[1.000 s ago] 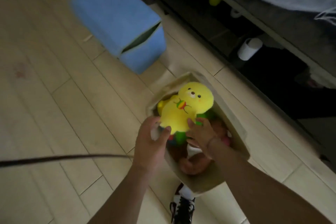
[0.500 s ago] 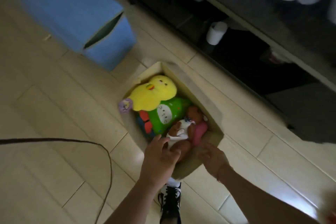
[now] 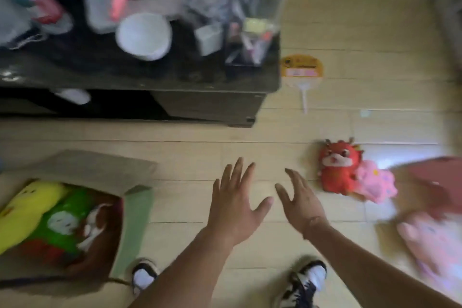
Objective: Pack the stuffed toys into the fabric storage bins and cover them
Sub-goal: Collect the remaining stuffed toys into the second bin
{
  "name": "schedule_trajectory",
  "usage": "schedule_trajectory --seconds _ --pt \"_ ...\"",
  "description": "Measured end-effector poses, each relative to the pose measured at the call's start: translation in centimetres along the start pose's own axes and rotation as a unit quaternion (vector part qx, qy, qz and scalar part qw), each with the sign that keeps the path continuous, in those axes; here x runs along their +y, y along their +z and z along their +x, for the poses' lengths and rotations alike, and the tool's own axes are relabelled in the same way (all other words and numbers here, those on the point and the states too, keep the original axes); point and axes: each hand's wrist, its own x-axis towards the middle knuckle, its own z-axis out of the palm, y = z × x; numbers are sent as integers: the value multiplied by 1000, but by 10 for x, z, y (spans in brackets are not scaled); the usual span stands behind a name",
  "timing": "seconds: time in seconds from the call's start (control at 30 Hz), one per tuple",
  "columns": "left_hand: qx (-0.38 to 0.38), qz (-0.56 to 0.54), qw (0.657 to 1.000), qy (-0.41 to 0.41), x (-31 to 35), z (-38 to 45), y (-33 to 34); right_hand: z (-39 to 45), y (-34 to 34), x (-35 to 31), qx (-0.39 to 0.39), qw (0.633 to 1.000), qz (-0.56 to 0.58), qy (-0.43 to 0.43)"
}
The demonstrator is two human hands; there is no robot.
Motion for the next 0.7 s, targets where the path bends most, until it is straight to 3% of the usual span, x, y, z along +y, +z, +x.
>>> schedule_trajectory --seconds 0.13,0.3,0.57,0.7 --pt "-63 9 998 -9 112 37 68 0 -91 115 32 996 34 82" --pt "-118 -8 991 -71 197 70 141 2 -147 216 -20 985 63 162" --pt "-147 -30 956 -253 241 117 198 34 -173 268 -127 955 132 233" --pt "-155 -78 945 -276 255 153 221 72 -173 285 -147 943 142 262"
